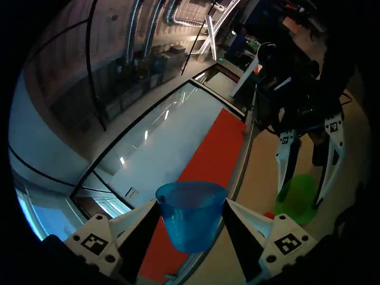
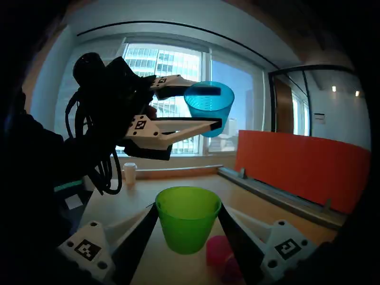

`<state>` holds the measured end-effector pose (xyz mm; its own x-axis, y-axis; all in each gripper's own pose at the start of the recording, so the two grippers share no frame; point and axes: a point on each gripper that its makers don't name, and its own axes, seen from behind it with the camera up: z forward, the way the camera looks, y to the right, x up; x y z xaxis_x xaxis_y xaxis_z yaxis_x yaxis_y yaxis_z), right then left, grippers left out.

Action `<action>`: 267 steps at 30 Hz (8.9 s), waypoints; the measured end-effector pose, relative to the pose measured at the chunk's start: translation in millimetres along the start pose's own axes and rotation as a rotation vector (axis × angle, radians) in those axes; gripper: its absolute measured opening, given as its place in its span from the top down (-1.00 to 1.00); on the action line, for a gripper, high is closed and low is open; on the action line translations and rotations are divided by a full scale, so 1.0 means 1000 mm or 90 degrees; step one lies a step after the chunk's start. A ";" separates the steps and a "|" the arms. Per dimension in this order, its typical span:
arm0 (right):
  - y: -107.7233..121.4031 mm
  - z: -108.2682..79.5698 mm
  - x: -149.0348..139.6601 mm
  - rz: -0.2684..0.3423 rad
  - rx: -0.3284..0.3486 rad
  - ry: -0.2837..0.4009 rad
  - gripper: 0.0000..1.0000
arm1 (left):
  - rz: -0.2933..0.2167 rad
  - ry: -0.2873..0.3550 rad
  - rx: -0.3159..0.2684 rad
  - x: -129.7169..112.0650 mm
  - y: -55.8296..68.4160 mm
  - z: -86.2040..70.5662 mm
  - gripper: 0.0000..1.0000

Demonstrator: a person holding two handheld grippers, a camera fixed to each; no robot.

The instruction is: Pour water

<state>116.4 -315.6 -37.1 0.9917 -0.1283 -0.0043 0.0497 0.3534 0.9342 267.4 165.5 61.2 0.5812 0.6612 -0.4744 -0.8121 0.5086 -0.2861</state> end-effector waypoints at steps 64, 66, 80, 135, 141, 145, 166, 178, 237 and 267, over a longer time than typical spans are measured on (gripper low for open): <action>0.005 0.000 -0.002 0.003 -0.012 0.005 -0.83 | 0.149 0.018 0.004 0.023 -0.001 -0.007 -0.70; 0.006 0.000 -0.002 0.002 -0.013 0.005 -0.83 | 0.152 0.018 0.004 0.024 0.000 -0.008 -0.69; 0.008 -0.001 0.000 0.002 -0.013 0.007 -0.82 | 0.172 0.022 0.004 0.032 -0.001 -0.008 -0.69; 0.009 0.000 -0.001 0.000 -0.018 0.008 -0.82 | 0.273 0.031 0.007 0.048 -0.002 -0.008 -0.69; 0.009 0.001 0.000 -0.001 -0.018 0.009 -0.82 | 0.283 0.031 0.008 0.049 -0.002 -0.006 -0.70; 0.009 0.000 0.001 0.000 -0.019 0.010 -0.82 | 0.290 0.032 0.010 0.048 -0.003 -0.004 -0.70; 0.011 0.000 0.003 -0.003 -0.019 0.012 -0.82 | 0.343 0.038 0.014 0.055 -0.003 0.000 -0.69; 0.011 -0.002 0.004 -0.004 -0.020 0.014 -0.82 | 0.383 0.038 0.021 0.058 0.000 -0.001 -0.70; 0.014 -0.005 0.014 -0.005 -0.030 0.030 -0.82 | 0.007 0.042 0.030 0.052 -0.017 -0.005 -0.69; 0.018 -0.009 0.023 -0.006 -0.039 0.043 -0.82 | -0.444 0.065 -0.009 0.042 -0.035 -0.003 -0.69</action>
<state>141.0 -304.3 -23.8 0.9968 -0.0697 -0.0386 0.0638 0.4086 0.9105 320.6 173.7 48.9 0.9593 0.1278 -0.2519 -0.2525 0.7876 -0.5620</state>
